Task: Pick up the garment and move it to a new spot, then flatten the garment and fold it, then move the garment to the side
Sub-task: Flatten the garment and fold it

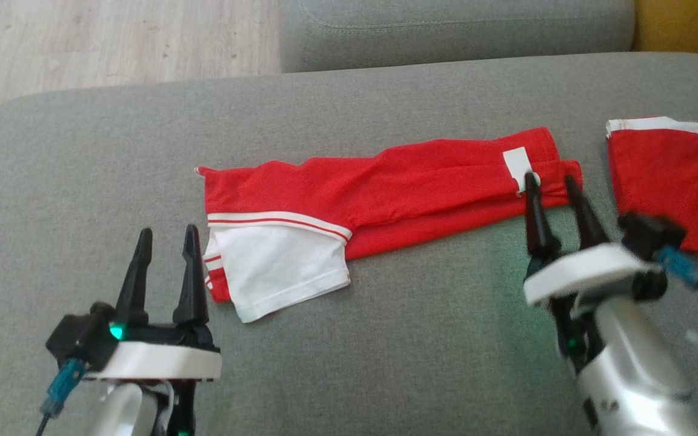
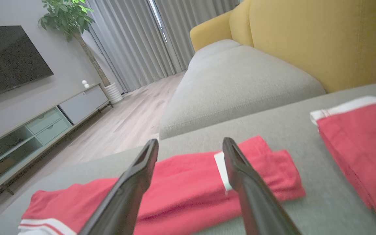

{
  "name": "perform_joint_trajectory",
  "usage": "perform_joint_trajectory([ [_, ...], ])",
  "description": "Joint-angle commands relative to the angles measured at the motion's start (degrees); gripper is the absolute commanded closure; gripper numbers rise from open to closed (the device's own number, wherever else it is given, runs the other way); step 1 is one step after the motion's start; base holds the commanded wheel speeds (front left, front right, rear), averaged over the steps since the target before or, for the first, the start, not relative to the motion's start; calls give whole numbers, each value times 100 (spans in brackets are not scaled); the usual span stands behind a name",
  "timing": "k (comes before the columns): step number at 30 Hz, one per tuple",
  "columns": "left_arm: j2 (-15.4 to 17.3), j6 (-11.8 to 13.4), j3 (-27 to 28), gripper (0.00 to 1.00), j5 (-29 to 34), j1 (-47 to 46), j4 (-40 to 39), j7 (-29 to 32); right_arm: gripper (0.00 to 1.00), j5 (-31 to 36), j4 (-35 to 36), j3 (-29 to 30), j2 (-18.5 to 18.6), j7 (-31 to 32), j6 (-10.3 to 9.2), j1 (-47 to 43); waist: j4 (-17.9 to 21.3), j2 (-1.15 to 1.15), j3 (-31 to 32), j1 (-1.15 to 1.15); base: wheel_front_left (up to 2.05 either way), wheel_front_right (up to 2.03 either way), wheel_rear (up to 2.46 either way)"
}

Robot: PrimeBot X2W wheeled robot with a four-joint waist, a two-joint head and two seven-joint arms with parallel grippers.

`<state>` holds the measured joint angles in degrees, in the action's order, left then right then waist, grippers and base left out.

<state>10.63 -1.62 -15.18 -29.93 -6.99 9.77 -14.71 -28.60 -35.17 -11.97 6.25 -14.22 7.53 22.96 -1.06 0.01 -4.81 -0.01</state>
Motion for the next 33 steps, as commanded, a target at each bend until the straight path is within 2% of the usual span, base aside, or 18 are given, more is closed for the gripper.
perform_joint_trajectory([
  [1,29,-35,295,0,71,-165,-146,-29,0,77,245,-45,-77,-76,-4,104,11,-1,-10,1,0,0,0],
  [8,-366,-422,785,0,554,-96,-68,-29,0,543,584,281,-308,-77,-4,-273,28,-1,-127,1,0,0,0],
  [13,-488,-540,854,0,734,-251,-33,-29,0,748,553,447,-328,-64,-4,-117,-52,-1,-302,1,0,0,0],
  [16,-541,-567,807,0,798,-352,-13,-29,0,965,370,768,-331,5,-4,135,-141,-1,-464,1,0,0,0],
  [20,-584,-582,715,0,819,-487,33,-29,0,1233,-118,1526,-334,203,-4,570,-294,-1,-683,1,0,0,0],
  [21,-589,-584,628,0,799,-549,37,-29,0,1396,-434,1899,-335,296,-4,797,-370,-1,-782,1,0,0,0],
  [26,-556,-585,468,0,729,-670,54,-29,0,2124,-1314,2861,-336,472,-4,1224,-518,-1,-943,1,0,0,0],
  [30,-534,-586,415,0,690,-720,53,-29,0,2554,-1942,3350,-336,524,-4,1462,-579,-1,-1001,1,0,0,0],
  [33,-529,-586,413,0,675,-748,54,-29,0,2624,-2382,3436,-336,493,-4,1641,-589,-1,-1028,1,0,0,0],
])
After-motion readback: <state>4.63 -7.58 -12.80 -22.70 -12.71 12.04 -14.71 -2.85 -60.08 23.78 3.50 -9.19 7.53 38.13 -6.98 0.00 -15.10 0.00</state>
